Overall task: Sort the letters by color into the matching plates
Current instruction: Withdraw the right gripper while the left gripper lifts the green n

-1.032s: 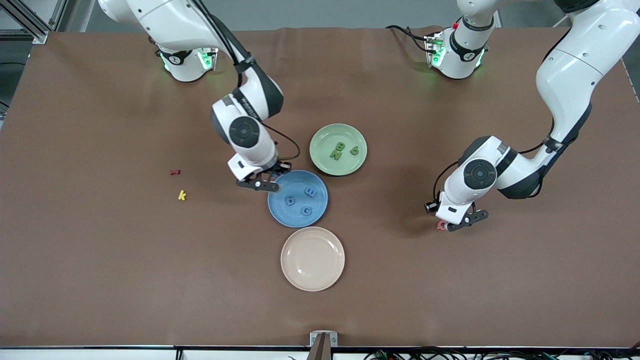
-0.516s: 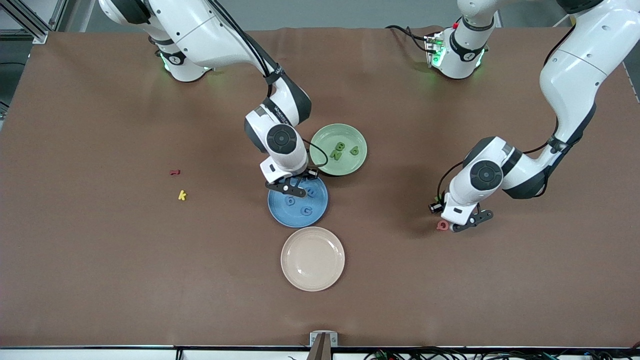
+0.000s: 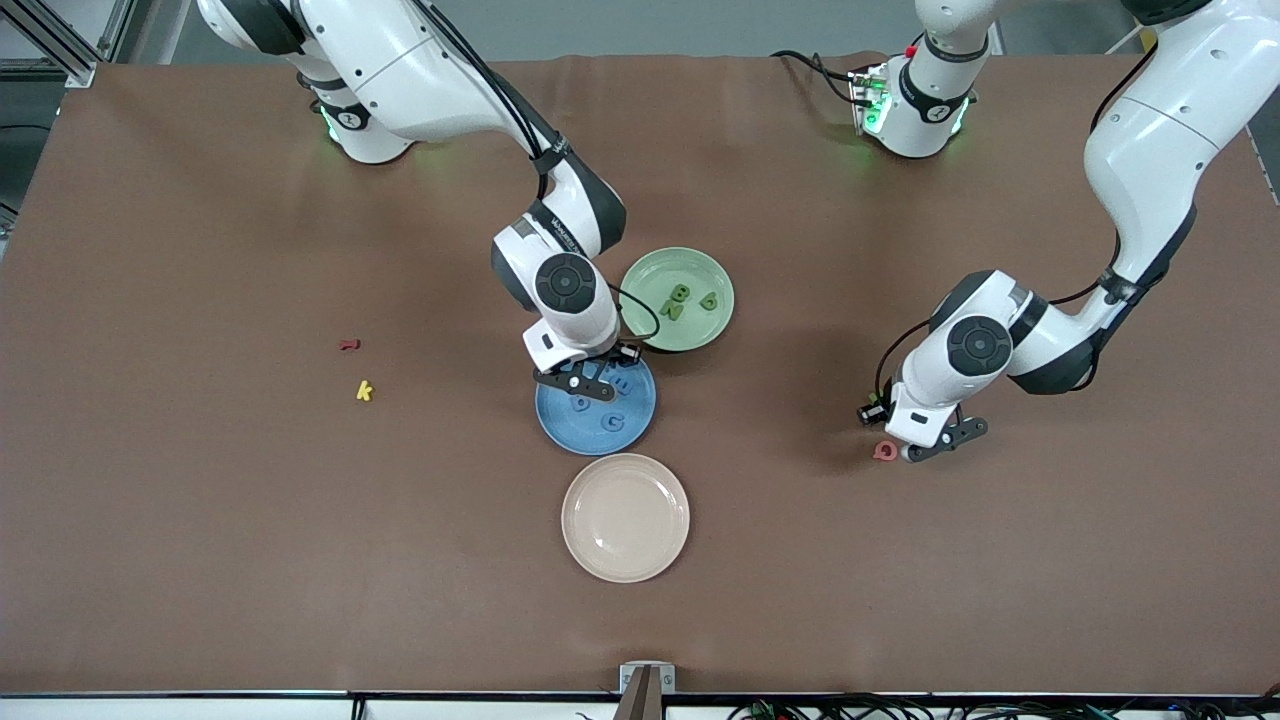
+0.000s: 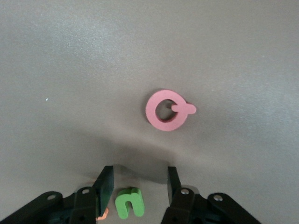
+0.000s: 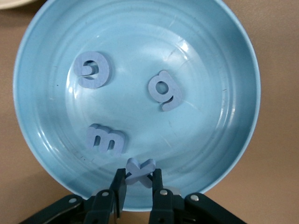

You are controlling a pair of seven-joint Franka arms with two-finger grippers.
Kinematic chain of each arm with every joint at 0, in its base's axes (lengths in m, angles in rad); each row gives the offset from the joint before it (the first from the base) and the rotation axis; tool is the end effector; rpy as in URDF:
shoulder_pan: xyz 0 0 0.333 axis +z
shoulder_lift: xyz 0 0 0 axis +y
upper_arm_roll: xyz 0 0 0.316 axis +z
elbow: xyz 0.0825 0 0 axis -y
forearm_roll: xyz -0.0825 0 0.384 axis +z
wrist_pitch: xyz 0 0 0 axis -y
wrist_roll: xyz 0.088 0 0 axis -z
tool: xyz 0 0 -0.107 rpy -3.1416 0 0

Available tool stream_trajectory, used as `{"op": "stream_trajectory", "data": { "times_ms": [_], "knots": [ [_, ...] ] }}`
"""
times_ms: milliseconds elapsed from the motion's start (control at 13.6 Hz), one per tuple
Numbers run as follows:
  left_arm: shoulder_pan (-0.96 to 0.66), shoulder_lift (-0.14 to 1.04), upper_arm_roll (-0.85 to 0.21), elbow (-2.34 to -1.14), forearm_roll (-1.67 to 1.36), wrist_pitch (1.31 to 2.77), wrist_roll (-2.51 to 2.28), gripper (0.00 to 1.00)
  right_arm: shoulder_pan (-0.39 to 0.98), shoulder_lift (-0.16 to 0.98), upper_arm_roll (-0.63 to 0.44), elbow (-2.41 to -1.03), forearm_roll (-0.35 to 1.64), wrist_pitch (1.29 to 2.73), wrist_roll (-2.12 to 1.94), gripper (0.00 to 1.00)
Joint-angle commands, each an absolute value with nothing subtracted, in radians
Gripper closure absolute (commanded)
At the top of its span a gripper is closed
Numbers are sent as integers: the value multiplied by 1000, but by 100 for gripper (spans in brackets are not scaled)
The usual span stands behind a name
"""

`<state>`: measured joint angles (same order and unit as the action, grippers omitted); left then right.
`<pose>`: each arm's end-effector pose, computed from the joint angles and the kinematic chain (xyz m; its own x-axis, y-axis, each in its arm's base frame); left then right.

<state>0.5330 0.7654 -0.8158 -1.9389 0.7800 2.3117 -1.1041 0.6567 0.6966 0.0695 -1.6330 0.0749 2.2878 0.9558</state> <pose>0.5885 -0.1437 0.1831 0.9306 0.3655 -0.0222 0.3648 -0.9306 -0.0313 0.5148 0.4521 0.2086 0.9517 -0.2883 -0.1061 -0.2920 -0.9562 -0.0210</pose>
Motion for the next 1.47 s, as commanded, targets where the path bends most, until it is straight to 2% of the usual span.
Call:
{"op": "stream_trajectory", "data": {
  "times_ms": [0, 295, 369, 442, 516, 811, 1106, 1401],
  "knots": [
    [540, 758, -824, -1953, 787, 2319, -1117, 45, 661, 716, 66, -1600, 86, 2252, 968, 96],
    [549, 758, -824, -1963, 787, 2319, -1118, 46, 661, 716, 64, -1600, 84, 2235, 968, 94],
    [549, 756, -824, -1965, 787, 2319, -1123, 46, 661, 716, 64, -1600, 83, 2235, 968, 81],
    [549, 756, -824, -1970, 787, 2319, -1130, 46, 661, 716, 64, -1600, 75, 2235, 968, 34],
    [549, 755, -824, -1974, 787, 2319, -1132, 46, 661, 716, 64, -1600, 68, 2235, 963, 0],
    [555, 742, -824, -1991, 787, 2319, -1140, 46, 657, 712, 64, -1572, 67, 2218, 957, 0],
    [594, 742, -847, -2009, 787, 2319, -1141, 46, 620, 698, 57, -1484, 66, 2041, 872, 0],
    [600, 742, -867, -2017, 785, 2319, -1180, 47, 476, 605, 52, -1499, 60, 1860, 605, 0]
  ]
}}
